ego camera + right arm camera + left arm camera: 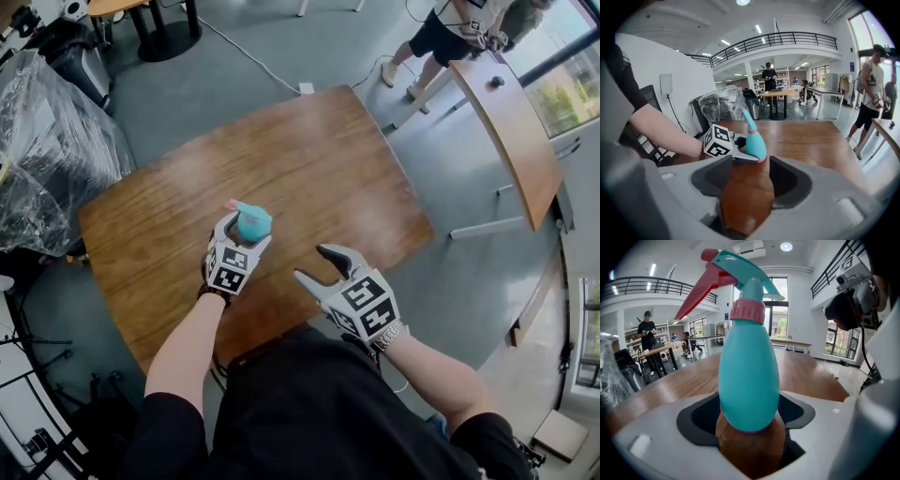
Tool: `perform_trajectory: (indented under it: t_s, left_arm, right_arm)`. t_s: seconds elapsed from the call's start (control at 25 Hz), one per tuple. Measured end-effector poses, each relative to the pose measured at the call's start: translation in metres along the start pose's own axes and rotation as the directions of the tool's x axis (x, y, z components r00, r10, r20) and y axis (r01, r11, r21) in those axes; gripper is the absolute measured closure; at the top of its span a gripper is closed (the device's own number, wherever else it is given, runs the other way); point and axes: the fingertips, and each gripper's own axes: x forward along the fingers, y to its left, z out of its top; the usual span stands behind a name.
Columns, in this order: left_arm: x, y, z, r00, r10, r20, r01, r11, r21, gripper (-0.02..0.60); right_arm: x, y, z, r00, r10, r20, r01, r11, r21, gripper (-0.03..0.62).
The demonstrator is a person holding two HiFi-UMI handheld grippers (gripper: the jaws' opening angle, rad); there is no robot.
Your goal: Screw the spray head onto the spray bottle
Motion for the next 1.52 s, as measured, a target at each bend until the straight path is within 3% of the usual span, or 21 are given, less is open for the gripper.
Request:
perform_trajectory:
  t_s: [0.28, 0.44, 0.6, 0.76, 0.84, 1.08, 1.52]
  left_arm:
    - [-0.01, 0.005, 0.0, 1.0, 0.002, -0.003, -0.002, 1.0, 0.005, 0.144]
    - [-0.059, 0.009, 0.008, 0.999, 0.042, 0.032, -0.042, 0.999, -0.015, 0.158]
    - [-0.102, -0.013, 0.039, 0.991, 0.025, 0.13, -0.023, 1.0, -0.02, 0.264]
    - [-0.132, -0.026, 0.049, 0.986, 0.007, 0.169, 0.006, 0.997, -0.075, 0.465]
    - [-0.143, -0.029, 0.049, 0.985, 0.004, 0.17, 0.013, 0.995, -0.1, 0.558]
    - [-0.153, -0.048, 0.059, 0.98, -0.056, 0.19, 0.082, 0.988, -0.134, 0.566]
    - [-0.165, -0.046, 0.065, 0.983, -0.036, 0.181, 0.064, 0.986, -0.153, 0.566]
  right_arm:
    - [0.01, 0.001, 0.004, 1.0, -0.015, 0.025, 0.015, 1.0, 0.0, 0.358]
    - [0.024, 0.015, 0.014, 0.998, -0.009, 0.062, 0.009, 1.0, -0.001, 0.384]
    - [0.028, 0.03, 0.023, 0.993, -0.024, 0.119, 0.026, 1.0, -0.017, 0.462]
    - [0.033, 0.054, 0.035, 0.989, -0.016, 0.144, 0.022, 0.999, -0.041, 0.591]
    - [0.039, 0.066, 0.036, 0.989, -0.003, 0.145, 0.012, 0.998, -0.058, 0.602]
    - [0.042, 0.075, 0.034, 0.988, -0.009, 0.152, 0.018, 0.998, -0.055, 0.602]
    - [0.05, 0.076, 0.034, 0.987, -0.004, 0.163, 0.009, 0.999, -0.031, 0.603]
